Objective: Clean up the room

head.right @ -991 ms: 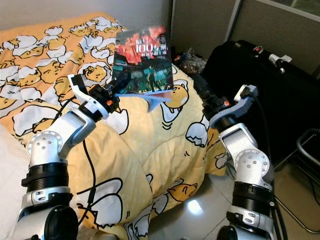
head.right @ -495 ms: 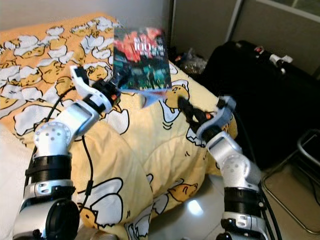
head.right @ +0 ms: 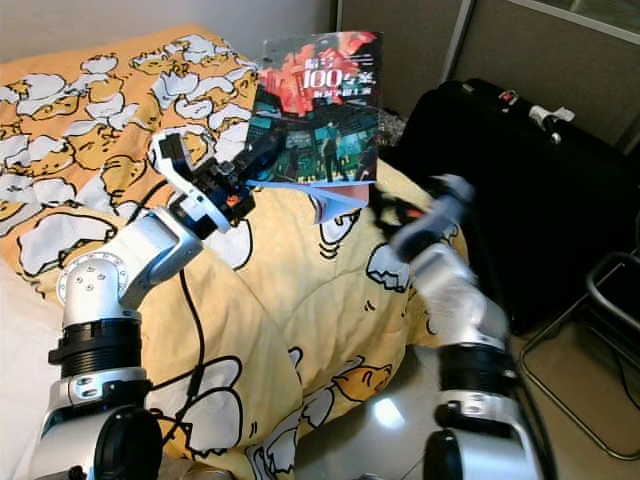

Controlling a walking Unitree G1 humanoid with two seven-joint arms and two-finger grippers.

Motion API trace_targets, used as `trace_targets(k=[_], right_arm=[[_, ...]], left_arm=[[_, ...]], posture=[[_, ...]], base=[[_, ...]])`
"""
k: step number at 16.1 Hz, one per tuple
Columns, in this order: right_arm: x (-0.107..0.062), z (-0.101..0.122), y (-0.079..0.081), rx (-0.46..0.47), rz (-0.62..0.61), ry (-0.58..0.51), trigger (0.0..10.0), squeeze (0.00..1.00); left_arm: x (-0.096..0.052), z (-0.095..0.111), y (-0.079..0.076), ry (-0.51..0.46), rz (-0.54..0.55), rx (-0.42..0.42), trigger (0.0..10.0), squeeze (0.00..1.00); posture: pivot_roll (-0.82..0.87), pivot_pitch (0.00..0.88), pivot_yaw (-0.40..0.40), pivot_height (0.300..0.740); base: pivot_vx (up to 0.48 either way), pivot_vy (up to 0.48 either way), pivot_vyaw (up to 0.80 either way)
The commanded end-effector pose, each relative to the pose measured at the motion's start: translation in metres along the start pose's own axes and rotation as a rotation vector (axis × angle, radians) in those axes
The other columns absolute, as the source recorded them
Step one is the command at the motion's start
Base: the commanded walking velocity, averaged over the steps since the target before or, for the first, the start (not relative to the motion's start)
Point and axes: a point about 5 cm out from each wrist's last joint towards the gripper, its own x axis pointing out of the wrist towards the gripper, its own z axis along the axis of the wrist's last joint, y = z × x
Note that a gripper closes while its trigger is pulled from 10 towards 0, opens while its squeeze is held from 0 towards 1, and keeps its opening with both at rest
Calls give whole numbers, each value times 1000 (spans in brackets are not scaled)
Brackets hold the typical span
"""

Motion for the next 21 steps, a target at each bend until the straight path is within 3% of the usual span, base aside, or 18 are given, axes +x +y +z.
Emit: trace_targets(k=[1, 4, 8, 15, 21], right_arm=[[5, 3, 10, -25, 57, 0, 10000, 0], [10, 3, 32, 2, 209, -14, 10000, 0], [6, 11, 49, 14, 354, -43, 10000, 0], [-7, 18, 39, 40, 334, -77, 10000, 0], [-31, 21, 48, 77, 482, -66, 10000, 0]], left_arm=[[1, 3, -13, -9, -65, 1, 0, 0], [-1, -2, -13, 13, -62, -18, 0, 0], [-4, -4, -6, 24, -22, -25, 0, 0], [-6, 6, -1, -10, 10, -16, 0, 0], [-9, 10, -1, -6, 8, -11, 0, 0]], posture=[[32, 0, 29, 740], [40, 0, 23, 740], [37, 0, 23, 740], [35, 0, 25, 740], [26, 0, 32, 740]], base=[[0, 0, 0], [0, 0, 0], [0, 0, 0], [0, 0, 0], [0, 0, 0]])
